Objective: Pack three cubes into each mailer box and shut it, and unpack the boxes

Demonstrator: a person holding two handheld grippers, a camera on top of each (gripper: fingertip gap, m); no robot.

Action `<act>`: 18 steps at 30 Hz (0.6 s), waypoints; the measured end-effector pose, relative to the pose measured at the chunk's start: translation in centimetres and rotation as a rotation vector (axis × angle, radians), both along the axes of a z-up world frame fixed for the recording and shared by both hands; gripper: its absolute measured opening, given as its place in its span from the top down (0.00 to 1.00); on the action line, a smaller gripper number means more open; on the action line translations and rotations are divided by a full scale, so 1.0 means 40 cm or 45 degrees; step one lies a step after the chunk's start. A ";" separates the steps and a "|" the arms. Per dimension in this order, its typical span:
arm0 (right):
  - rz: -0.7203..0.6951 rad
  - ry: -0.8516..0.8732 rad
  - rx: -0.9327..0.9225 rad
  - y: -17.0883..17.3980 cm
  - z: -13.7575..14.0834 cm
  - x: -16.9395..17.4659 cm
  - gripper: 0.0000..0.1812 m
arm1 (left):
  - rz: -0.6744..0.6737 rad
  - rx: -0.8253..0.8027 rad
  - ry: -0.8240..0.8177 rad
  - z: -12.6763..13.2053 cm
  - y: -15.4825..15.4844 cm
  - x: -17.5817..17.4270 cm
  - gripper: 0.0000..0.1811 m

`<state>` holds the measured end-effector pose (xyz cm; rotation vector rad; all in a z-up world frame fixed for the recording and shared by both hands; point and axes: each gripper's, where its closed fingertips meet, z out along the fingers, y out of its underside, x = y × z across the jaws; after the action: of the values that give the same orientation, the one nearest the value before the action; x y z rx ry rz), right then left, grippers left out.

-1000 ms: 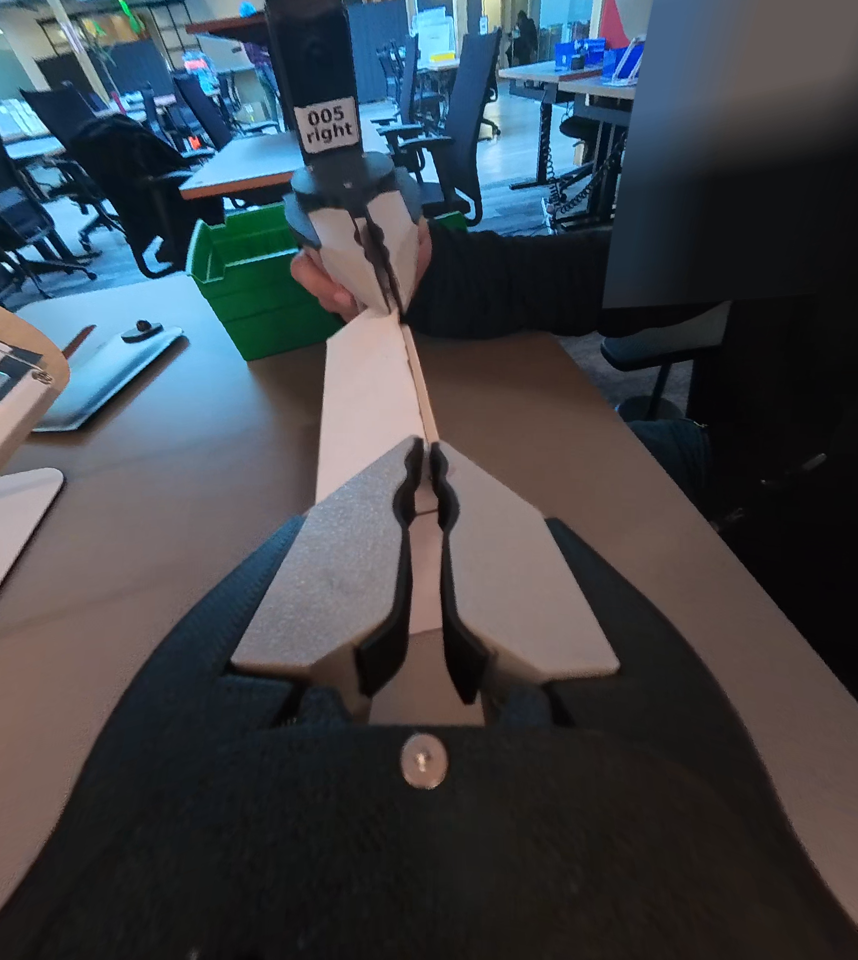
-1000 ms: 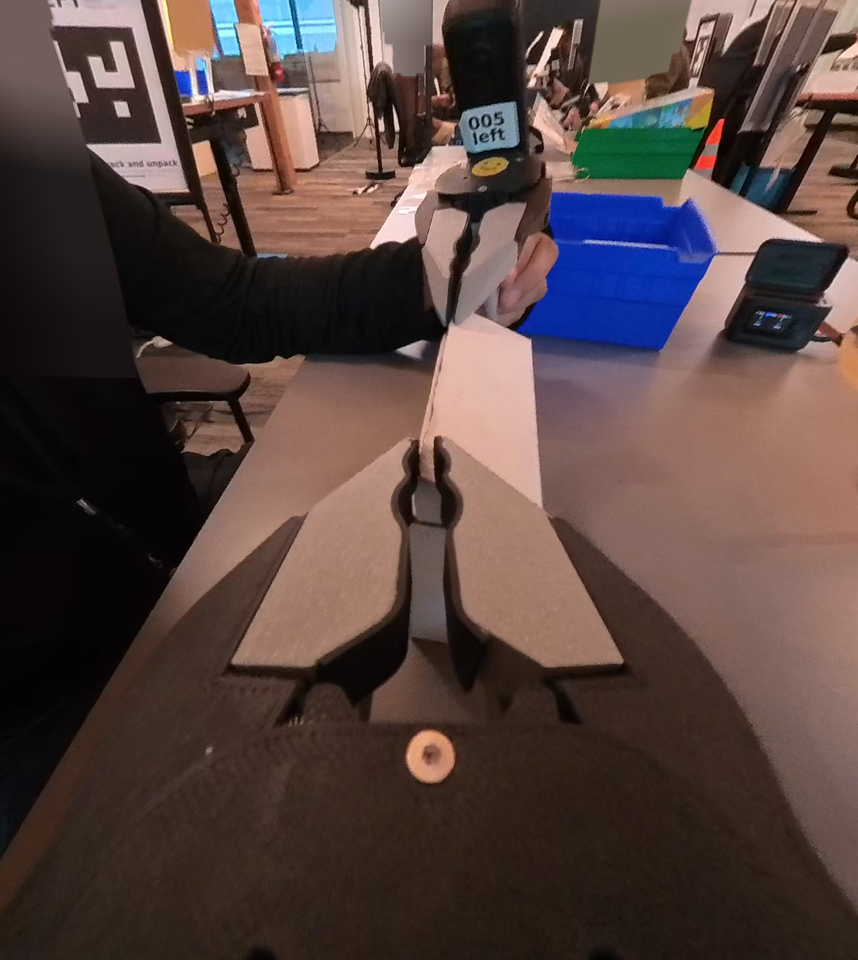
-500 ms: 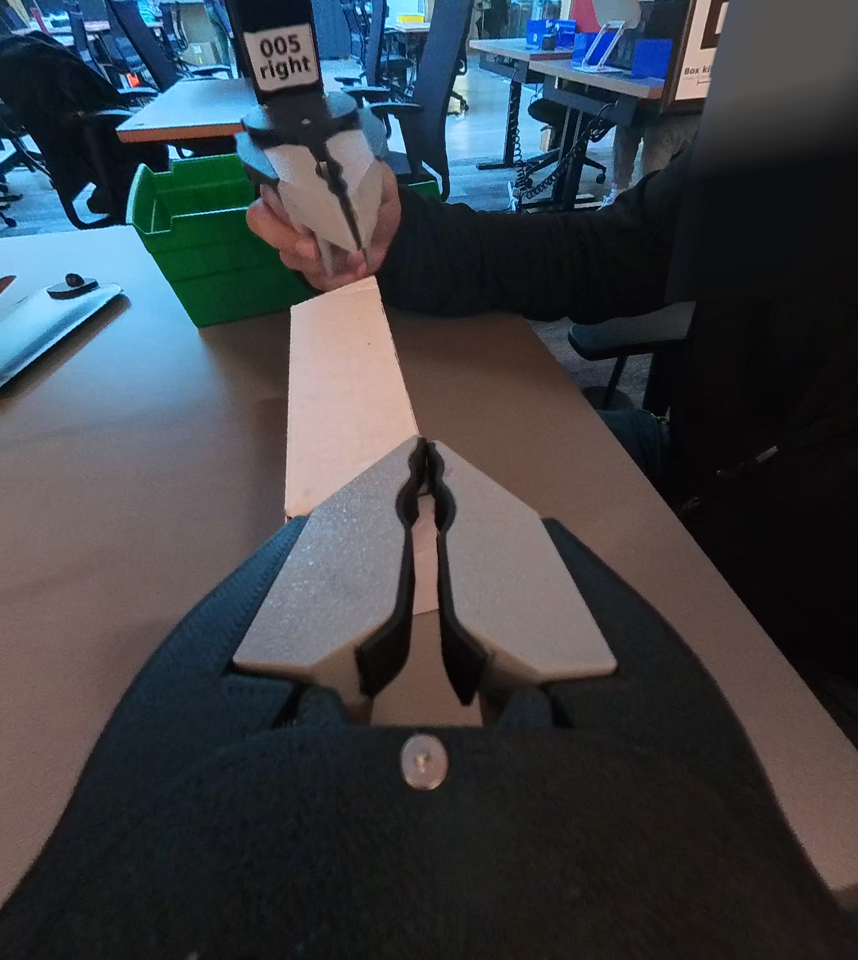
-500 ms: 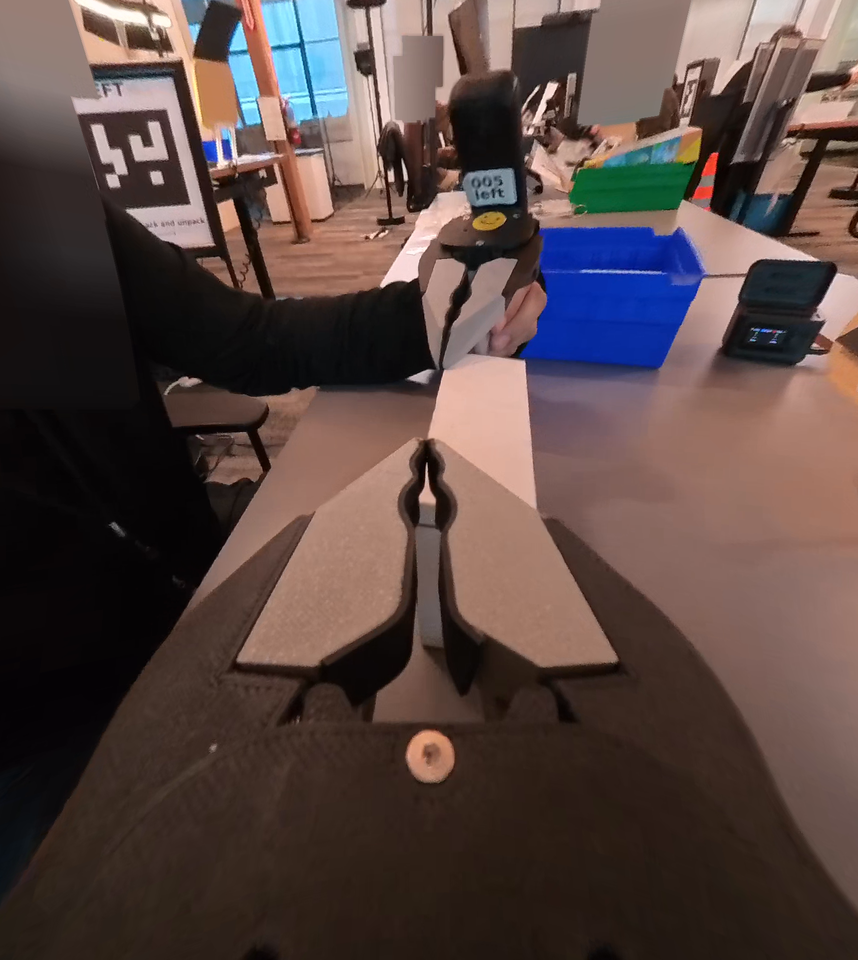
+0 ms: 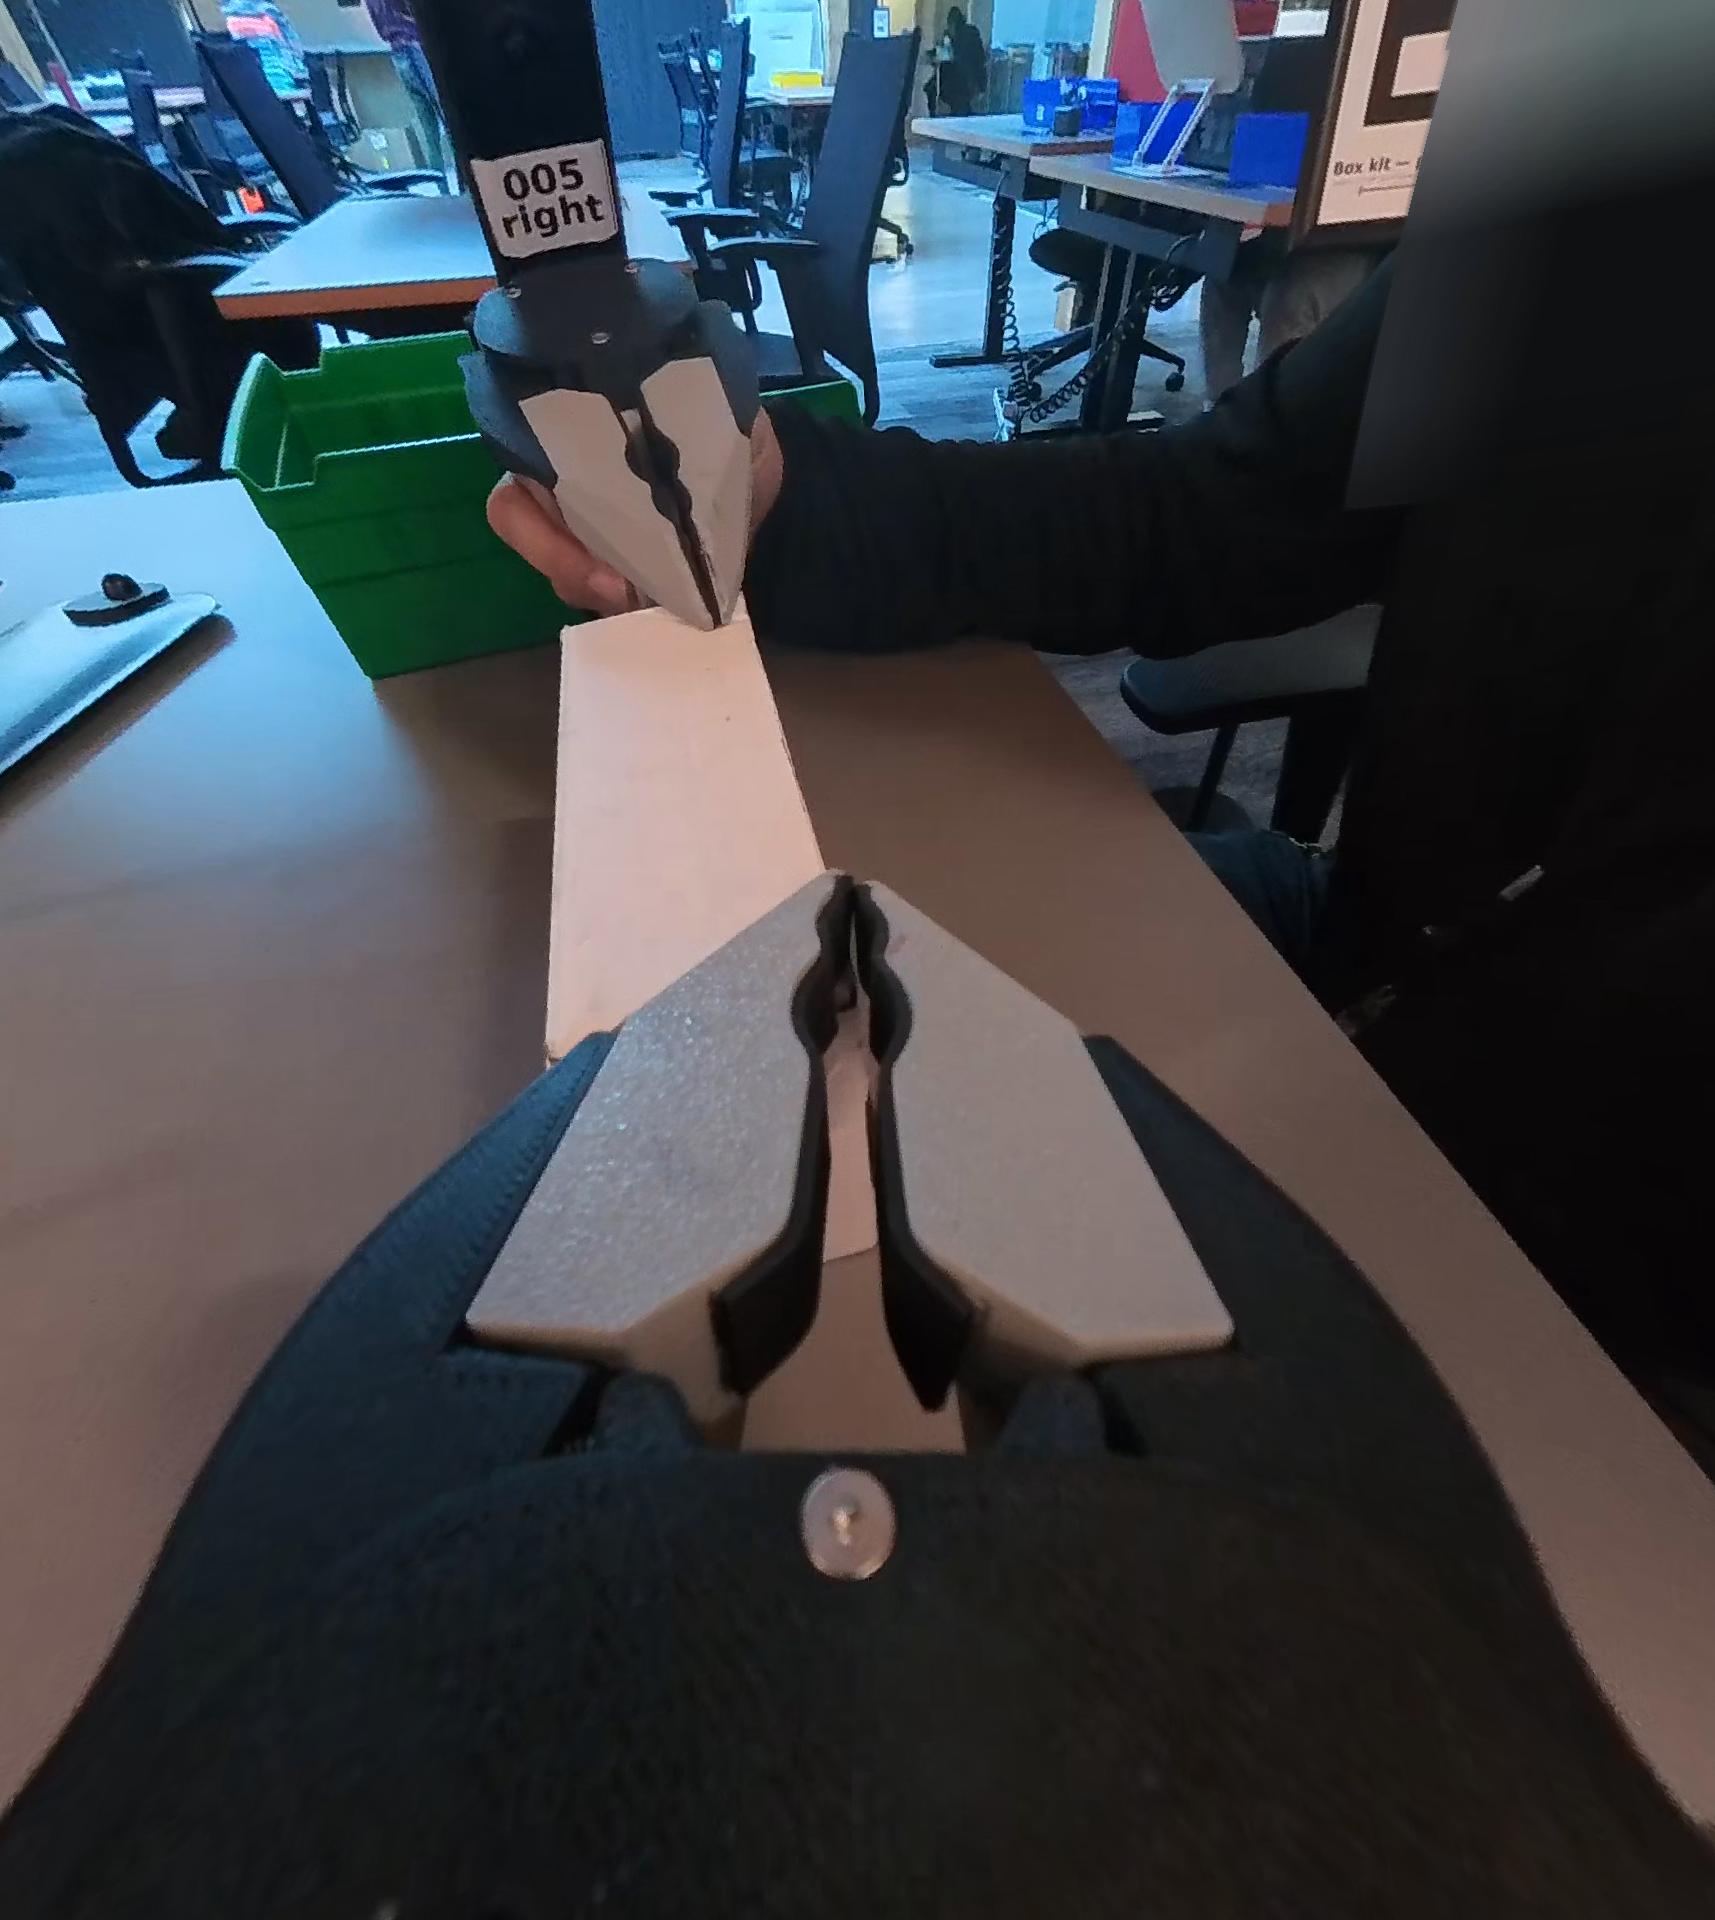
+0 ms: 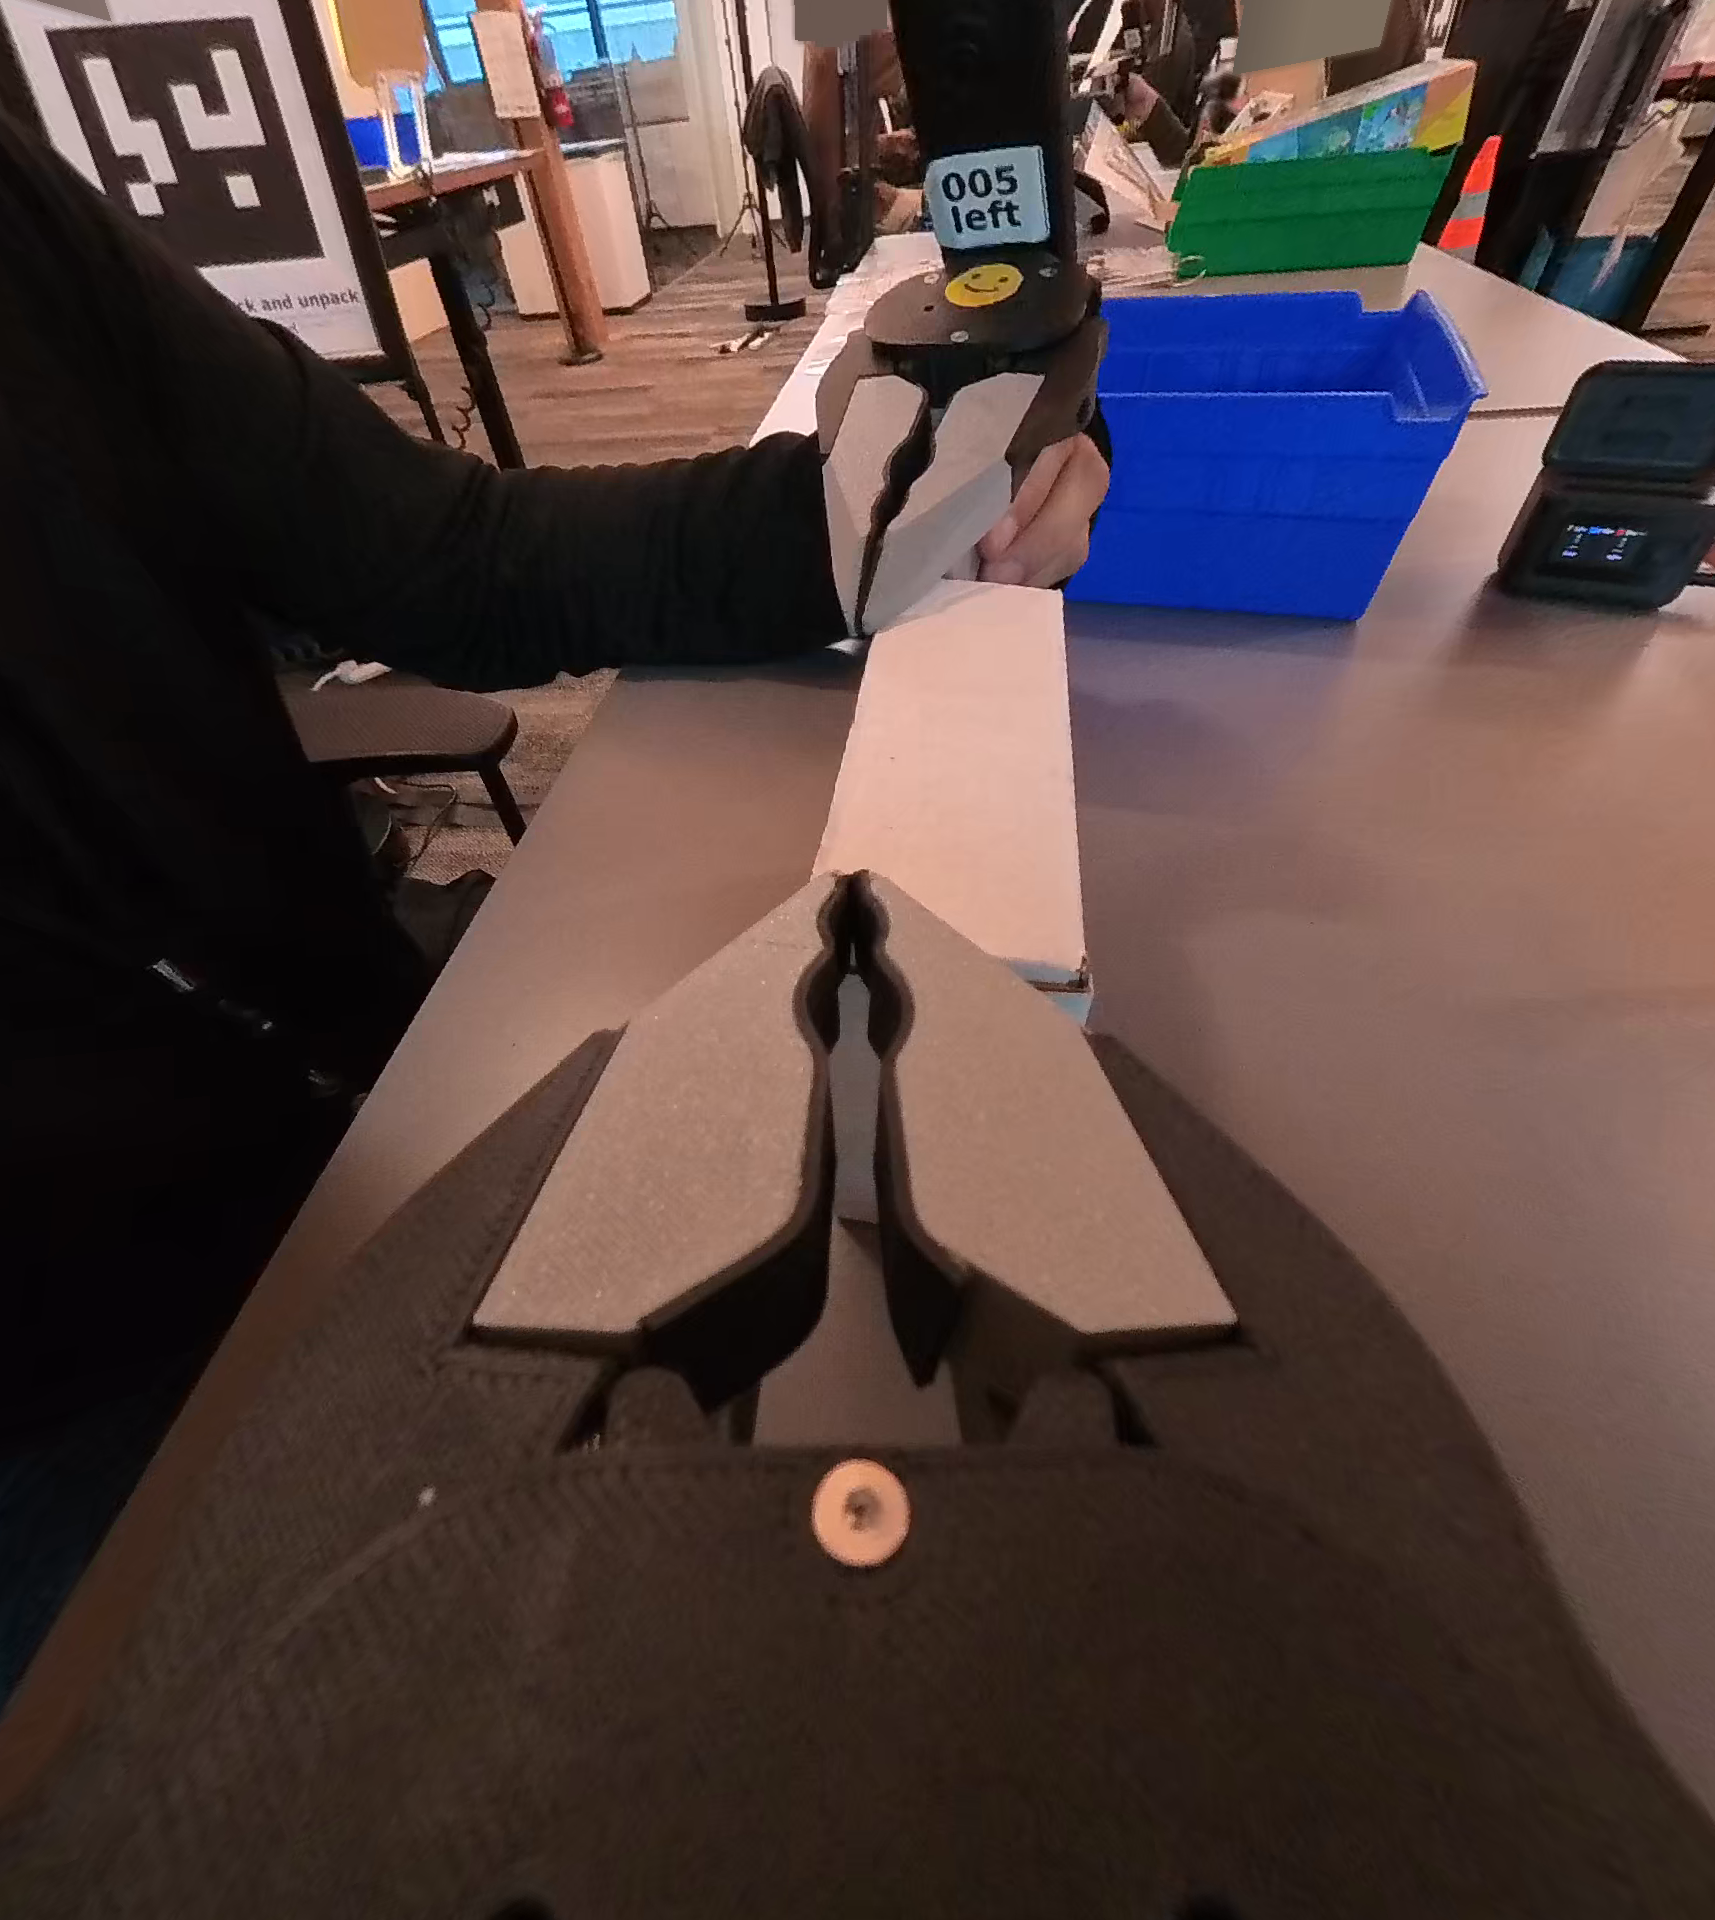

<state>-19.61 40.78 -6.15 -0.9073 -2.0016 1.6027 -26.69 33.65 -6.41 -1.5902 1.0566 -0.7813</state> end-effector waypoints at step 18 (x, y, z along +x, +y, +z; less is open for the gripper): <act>0.080 -0.060 -0.237 0.000 0.011 0.001 1.00 | 0.127 -0.033 -0.124 0.033 0.042 -0.008 1.00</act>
<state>-19.55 40.79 -5.72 -0.9663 -1.9546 1.8427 -27.02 35.32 -5.07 -1.5974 0.8941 -0.7995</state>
